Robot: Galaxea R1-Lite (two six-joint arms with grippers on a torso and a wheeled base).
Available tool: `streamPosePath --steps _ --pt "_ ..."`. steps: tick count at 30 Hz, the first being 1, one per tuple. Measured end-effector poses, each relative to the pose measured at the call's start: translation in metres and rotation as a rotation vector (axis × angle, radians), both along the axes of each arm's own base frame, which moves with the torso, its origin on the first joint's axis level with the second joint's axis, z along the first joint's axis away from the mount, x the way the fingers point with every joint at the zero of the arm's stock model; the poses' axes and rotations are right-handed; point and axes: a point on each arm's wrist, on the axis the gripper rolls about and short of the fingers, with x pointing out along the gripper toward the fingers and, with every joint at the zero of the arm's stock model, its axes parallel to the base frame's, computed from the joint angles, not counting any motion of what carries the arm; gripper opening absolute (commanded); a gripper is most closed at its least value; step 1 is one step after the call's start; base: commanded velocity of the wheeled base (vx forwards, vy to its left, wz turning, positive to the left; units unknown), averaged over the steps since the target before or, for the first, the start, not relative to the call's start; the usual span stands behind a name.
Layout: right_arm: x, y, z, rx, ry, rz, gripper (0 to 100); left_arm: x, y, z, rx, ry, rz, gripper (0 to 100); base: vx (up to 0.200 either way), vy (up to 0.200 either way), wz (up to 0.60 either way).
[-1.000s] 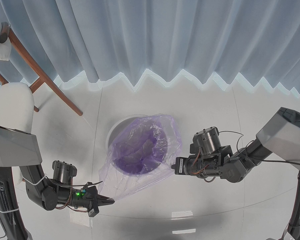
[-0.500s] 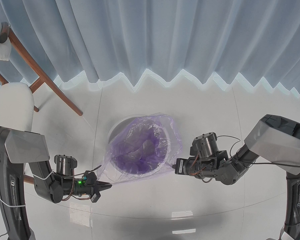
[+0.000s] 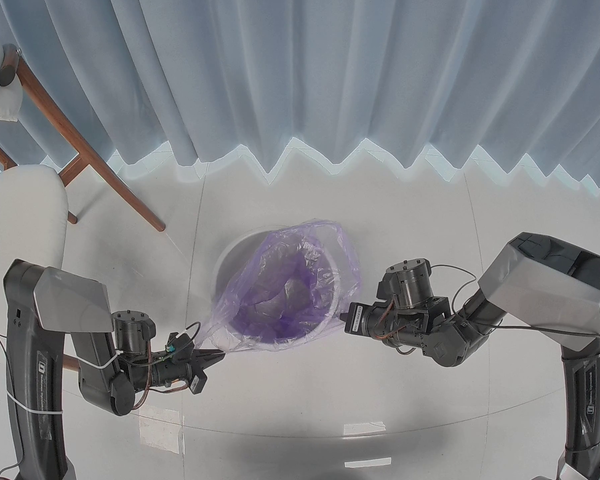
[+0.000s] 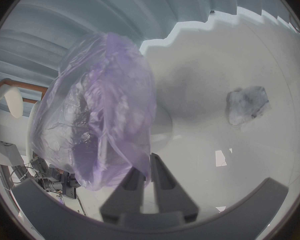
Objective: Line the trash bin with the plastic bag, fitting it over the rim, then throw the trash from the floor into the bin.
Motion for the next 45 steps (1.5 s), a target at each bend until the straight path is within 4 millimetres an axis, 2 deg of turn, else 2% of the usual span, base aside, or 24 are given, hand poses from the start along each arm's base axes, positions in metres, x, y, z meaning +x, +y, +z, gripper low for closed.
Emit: streamPosePath --steps 2,3,13,21,24,29,38,42,45 --pt "0.001 0.001 0.002 0.011 -0.022 0.001 0 -0.004 -0.001 -0.003 -0.005 0.010 0.005 0 0.000 0.000 0.00" --pt "0.001 0.001 0.001 0.011 -0.022 0.002 100 -0.006 -0.001 -0.005 -0.004 0.021 0.005 100 0.000 0.000 0.00" --pt "-0.011 -0.004 -0.003 0.002 -0.010 0.007 100 -0.039 0.001 -0.003 0.010 0.125 0.002 100 0.000 0.000 0.00" --pt "-0.032 -0.015 0.001 -0.006 0.006 0.020 100 -0.070 0.007 0.012 0.019 0.178 0.000 100 0.000 0.000 0.00" --pt "-0.044 -0.021 0.008 -0.002 0.003 0.026 100 -0.079 0.008 0.024 0.015 0.164 -0.002 100 0.000 0.000 0.00" --pt "-0.053 -0.020 0.033 0.075 -0.034 0.036 100 -0.083 0.009 0.042 -0.002 0.122 0.005 100 0.000 0.000 0.00" --pt "-0.062 0.007 0.066 0.166 0.188 -0.005 100 -0.092 0.005 0.061 -0.076 0.103 0.037 100 0.000 0.000 0.00" --pt "-0.058 0.028 0.083 0.200 0.229 -0.004 100 -0.100 0.005 0.058 -0.067 0.127 0.044 100 0.000 0.000 0.00" --pt "-0.056 0.043 0.089 0.210 0.255 0.005 100 -0.106 0.004 0.055 -0.060 0.154 0.049 100 0.000 0.000 0.00"
